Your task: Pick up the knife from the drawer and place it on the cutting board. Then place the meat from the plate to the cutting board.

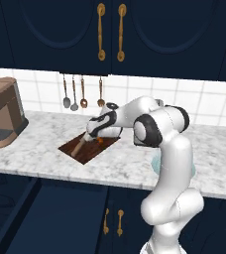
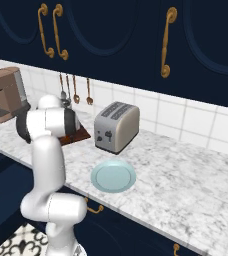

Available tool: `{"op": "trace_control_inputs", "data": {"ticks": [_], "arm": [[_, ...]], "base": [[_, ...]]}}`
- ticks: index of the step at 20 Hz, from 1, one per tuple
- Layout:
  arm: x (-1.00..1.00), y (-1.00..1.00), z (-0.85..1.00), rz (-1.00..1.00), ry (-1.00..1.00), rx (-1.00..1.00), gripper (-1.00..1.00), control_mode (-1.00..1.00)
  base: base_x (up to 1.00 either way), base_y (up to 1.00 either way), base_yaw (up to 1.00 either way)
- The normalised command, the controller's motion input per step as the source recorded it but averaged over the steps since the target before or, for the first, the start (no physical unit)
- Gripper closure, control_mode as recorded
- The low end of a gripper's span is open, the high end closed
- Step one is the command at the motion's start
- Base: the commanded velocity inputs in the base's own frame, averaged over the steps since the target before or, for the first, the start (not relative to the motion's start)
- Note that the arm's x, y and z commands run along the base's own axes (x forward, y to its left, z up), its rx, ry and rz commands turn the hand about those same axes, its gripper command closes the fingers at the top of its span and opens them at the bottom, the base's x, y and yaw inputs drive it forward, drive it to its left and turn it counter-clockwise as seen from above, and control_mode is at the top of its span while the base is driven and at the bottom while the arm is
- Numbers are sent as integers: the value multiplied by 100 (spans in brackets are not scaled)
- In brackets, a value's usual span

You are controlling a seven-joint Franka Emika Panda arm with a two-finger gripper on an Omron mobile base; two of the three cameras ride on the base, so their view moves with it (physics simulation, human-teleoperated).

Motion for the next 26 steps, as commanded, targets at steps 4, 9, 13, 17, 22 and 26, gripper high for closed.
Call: {"op": "trace_control_inputs", "data": {"ticks": [4,9,13,17,22,26], "arm": [[-61,-16,45,-3,-18,0,-100,-100],[-78,-16,42,-4,-21,0,-100,-100],[-100,-11,47,-7,-23,0,-100,-100],[-100,-28,78,-9,-22,0,-100,-100],[-100,-39,99,-10,-18,0,-100,-100],[-100,-39,100,-9,-13,0,-100,-100]], "base": [[0,0,0],[0,0,0],[0,0,0],[0,0,0],[0,0,0],[0,0,0]]}}
